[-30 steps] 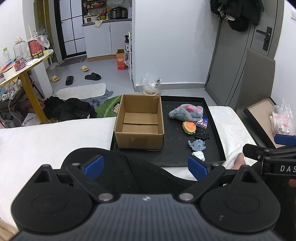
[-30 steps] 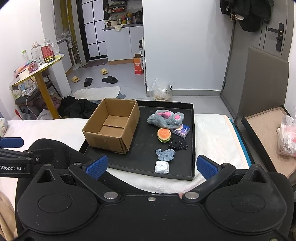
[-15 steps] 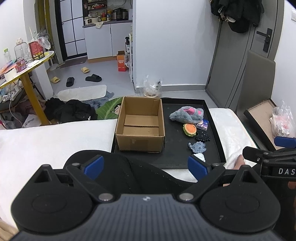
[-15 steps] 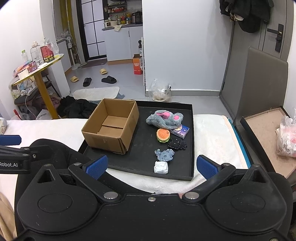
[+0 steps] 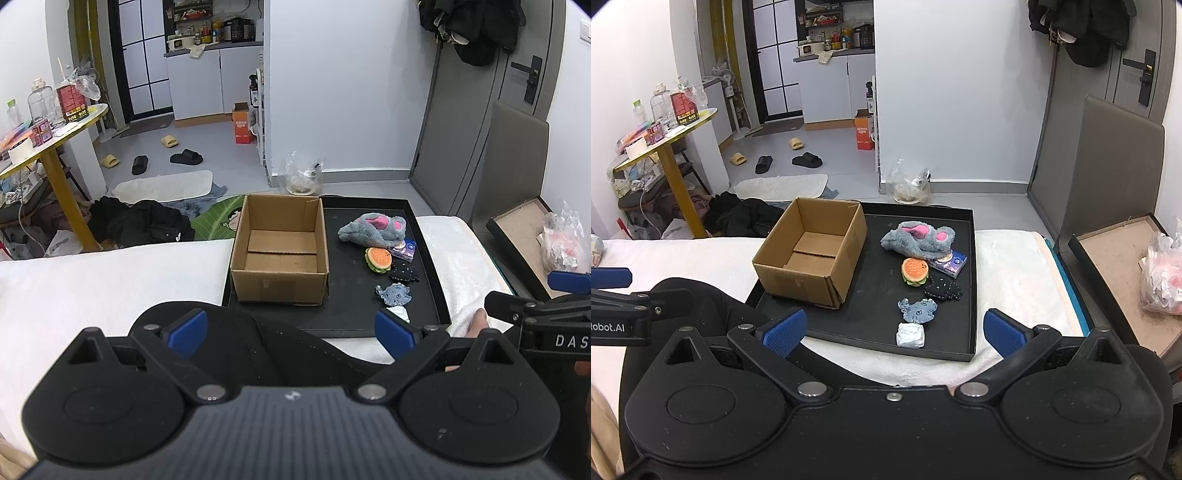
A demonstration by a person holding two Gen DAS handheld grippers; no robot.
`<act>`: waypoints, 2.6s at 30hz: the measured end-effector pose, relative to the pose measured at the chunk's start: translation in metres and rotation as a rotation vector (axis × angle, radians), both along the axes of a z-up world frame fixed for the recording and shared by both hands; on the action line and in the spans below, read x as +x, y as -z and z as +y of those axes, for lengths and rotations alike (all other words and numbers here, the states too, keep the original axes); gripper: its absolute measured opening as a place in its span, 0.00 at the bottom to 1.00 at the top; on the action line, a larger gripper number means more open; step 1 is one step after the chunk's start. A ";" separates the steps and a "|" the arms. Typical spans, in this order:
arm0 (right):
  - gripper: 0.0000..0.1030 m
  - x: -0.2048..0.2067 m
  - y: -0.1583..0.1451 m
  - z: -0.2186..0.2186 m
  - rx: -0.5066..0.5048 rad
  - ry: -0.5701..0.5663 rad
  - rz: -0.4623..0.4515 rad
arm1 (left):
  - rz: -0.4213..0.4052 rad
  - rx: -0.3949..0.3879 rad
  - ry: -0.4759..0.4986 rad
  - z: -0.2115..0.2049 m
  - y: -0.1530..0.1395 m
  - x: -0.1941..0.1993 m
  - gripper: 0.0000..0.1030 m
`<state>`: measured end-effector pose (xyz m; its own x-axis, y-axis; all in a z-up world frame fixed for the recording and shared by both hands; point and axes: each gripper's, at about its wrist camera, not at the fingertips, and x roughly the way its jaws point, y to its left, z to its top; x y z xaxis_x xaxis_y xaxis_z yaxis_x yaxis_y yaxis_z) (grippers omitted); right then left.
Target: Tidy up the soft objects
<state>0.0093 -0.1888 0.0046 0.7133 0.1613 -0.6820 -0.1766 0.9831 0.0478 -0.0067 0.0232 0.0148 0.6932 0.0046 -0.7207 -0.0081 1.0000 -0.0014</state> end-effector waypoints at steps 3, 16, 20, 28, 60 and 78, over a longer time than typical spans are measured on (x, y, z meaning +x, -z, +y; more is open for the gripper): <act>1.00 0.001 0.001 0.000 -0.002 0.001 0.003 | -0.001 -0.001 0.001 0.001 0.000 0.000 0.94; 1.00 0.001 0.002 0.002 -0.007 0.004 0.002 | -0.004 -0.003 -0.004 0.005 -0.003 0.001 0.94; 1.00 0.001 0.003 0.004 -0.011 0.005 0.002 | -0.002 -0.007 -0.006 0.008 -0.003 0.002 0.94; 1.00 0.007 0.011 0.008 -0.015 0.006 0.016 | 0.008 -0.013 -0.019 0.013 0.005 0.015 0.94; 1.00 0.071 0.069 0.011 0.020 0.030 0.153 | 0.099 -0.081 -0.110 0.052 0.060 0.091 0.94; 0.91 0.123 0.125 0.003 0.062 0.126 0.267 | 0.143 -0.130 -0.203 0.088 0.102 0.142 0.91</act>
